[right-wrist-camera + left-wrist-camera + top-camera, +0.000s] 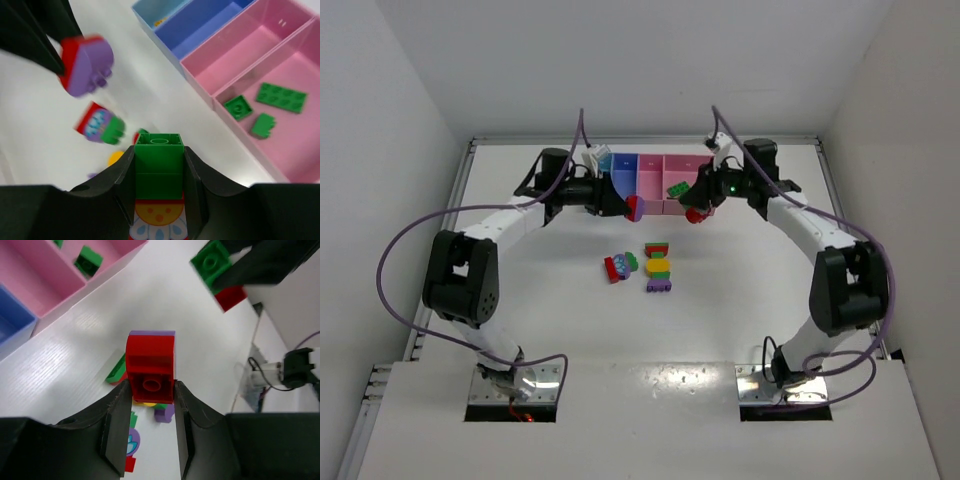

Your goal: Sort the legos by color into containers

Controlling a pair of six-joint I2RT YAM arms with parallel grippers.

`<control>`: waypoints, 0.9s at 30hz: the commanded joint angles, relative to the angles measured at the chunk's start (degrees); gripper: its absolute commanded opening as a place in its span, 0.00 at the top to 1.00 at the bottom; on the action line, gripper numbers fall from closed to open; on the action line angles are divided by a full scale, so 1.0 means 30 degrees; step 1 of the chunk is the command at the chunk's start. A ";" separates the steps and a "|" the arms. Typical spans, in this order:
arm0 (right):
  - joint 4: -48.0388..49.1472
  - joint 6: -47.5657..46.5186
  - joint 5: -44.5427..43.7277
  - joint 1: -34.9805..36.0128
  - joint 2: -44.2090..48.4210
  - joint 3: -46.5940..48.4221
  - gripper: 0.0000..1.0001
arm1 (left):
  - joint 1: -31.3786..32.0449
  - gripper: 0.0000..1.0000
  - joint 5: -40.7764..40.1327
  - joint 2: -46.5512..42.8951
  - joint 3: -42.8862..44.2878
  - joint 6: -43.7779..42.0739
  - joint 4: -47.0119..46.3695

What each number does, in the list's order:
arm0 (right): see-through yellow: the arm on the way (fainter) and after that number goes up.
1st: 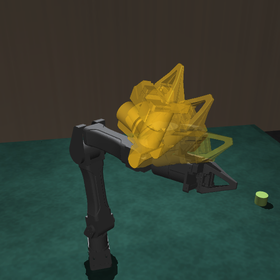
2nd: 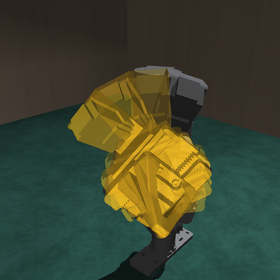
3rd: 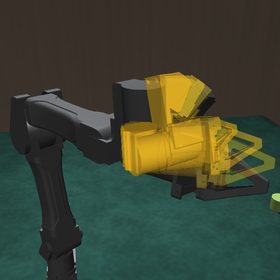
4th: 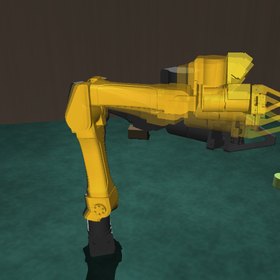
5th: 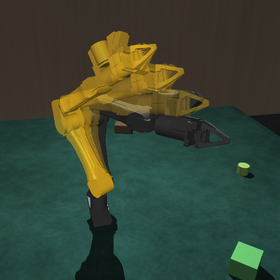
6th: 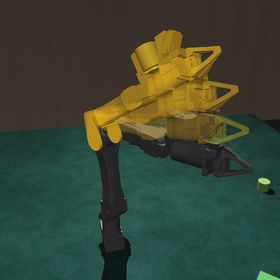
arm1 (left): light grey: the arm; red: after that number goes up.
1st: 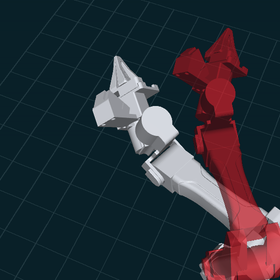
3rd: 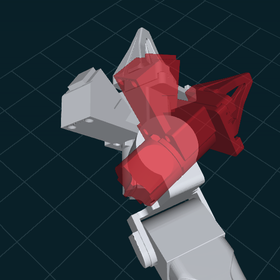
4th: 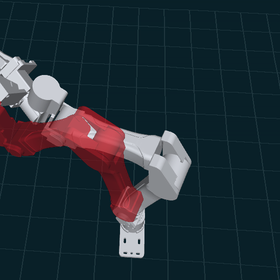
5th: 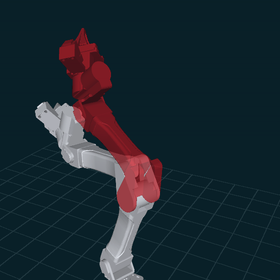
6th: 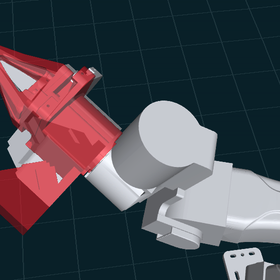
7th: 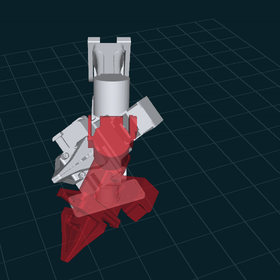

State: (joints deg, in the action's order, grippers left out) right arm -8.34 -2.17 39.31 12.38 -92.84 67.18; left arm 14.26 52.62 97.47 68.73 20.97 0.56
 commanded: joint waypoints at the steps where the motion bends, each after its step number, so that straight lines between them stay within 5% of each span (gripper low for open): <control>1: 0.4063 0.8069 0.4061 -0.1137 -0.1161 0.0809 1.00 | 0.0695 0.97 -0.2856 -0.1024 -0.1227 -0.2474 0.1334; 8: 0.8196 1.3493 0.5178 -0.2016 -0.2070 0.0461 1.00 | 0.1633 0.97 -0.6551 -0.2547 -0.2783 -0.2713 0.0781; 13: 0.8199 1.3121 0.6113 -0.2018 -0.2072 0.0283 1.00 | 0.1809 0.97 -0.6148 -0.2930 -0.2783 -0.2713 -0.0066; 14: 0.7619 1.2392 0.6348 -0.2018 -0.2072 0.0283 1.00 | 0.1809 0.97 -0.5854 -0.3162 -0.2783 -0.2481 -0.0243; 19: -0.3098 -0.1983 0.4629 -0.1286 -0.1867 0.0723 1.00 | 0.1809 0.97 -0.3775 -0.3340 -0.2959 -0.1632 -0.1268; 23: -0.2850 -0.5862 -0.1861 -0.0877 -0.0726 -0.1587 1.00 | 0.1809 0.97 -0.2982 -0.3516 -0.2753 -0.1248 -0.1475; 27: -0.2203 -0.7798 -0.3989 -0.0700 -0.0548 -0.2851 1.00 | 0.1809 0.97 -0.2980 -0.3692 -0.2753 -0.1248 -0.1299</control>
State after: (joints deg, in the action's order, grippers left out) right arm -14.96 -14.26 36.53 10.00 -97.12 59.33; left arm 19.16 41.28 88.97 59.81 16.60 -0.62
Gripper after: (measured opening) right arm 0.362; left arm 0.405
